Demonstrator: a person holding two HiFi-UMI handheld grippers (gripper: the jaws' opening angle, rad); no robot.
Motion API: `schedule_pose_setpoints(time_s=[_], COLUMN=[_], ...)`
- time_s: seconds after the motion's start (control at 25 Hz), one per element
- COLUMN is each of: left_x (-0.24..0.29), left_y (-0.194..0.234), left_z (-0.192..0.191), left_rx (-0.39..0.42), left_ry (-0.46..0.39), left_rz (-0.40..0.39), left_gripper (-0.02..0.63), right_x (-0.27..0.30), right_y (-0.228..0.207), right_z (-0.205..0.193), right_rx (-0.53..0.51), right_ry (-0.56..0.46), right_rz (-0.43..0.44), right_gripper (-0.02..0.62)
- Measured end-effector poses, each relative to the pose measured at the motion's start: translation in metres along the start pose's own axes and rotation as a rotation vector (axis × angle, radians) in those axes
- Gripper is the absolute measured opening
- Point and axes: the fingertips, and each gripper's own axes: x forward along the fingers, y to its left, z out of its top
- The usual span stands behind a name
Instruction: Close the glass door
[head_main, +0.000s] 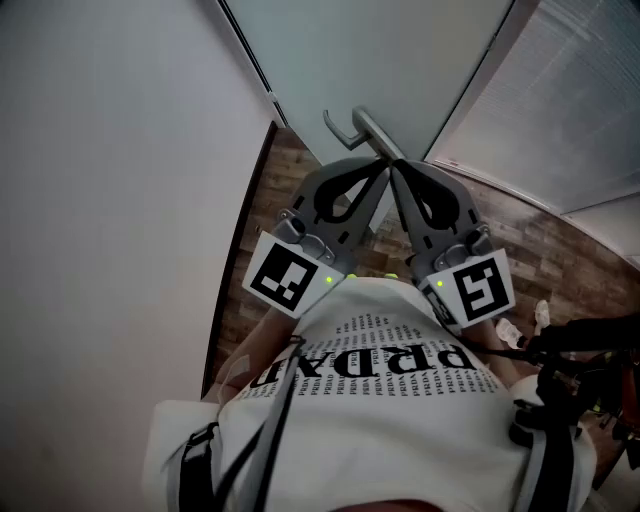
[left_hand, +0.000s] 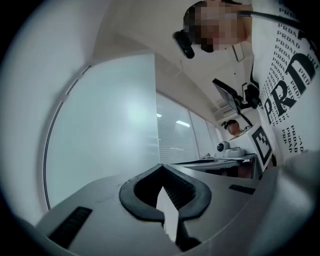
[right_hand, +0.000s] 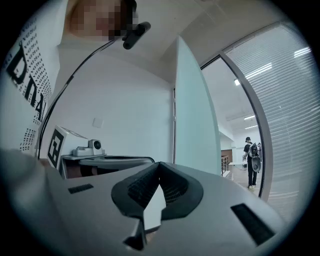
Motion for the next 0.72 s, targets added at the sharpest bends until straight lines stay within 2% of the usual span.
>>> schedule_pose_setpoints(time_s=[0.48,0.72], left_x=[-0.0009,-0.0027], left_y=[0.0018,0.0015], left_z=[0.0007,0.0038], left_rx=[0.002,0.009], left_ry=[0.0,-0.003], left_rz=[0.01,0.004], left_gripper=[-0.008,-0.008], right_x=[0.0014,0.001], right_y=[0.0003,0.0017], right_z=[-0.0005,0.0037], right_rx=[0.009,0.013], right_ry=[0.004,-0.014], right_rz=[0.009,-0.014], right_gripper=[-0.002,-0.002])
